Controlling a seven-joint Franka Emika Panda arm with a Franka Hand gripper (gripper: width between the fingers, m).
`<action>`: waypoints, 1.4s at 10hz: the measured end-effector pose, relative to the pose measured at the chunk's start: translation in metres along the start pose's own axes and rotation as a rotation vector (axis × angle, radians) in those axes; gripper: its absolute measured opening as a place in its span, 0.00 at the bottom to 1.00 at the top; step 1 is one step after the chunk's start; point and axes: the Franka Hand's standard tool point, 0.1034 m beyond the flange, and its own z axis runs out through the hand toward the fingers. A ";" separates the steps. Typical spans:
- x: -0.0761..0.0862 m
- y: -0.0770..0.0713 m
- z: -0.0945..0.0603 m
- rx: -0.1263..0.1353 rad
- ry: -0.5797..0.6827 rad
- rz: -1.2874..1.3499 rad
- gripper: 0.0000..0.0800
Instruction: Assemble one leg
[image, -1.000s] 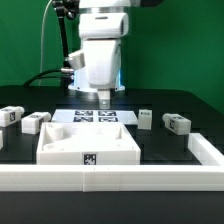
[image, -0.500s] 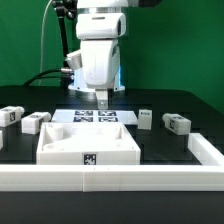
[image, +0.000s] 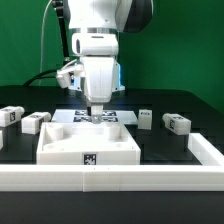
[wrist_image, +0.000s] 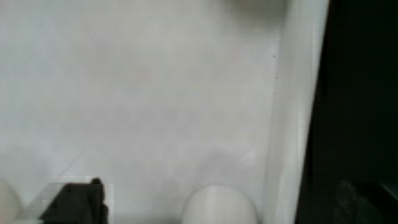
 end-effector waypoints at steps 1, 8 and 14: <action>-0.001 -0.004 0.007 0.012 0.003 0.004 0.81; 0.000 -0.013 0.016 0.033 0.010 0.022 0.60; 0.000 -0.014 0.016 0.036 0.010 0.022 0.08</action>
Offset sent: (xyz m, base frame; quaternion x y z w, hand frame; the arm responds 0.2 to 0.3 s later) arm -0.0097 0.0021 -0.0096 0.0120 0.0009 0.0226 0.9997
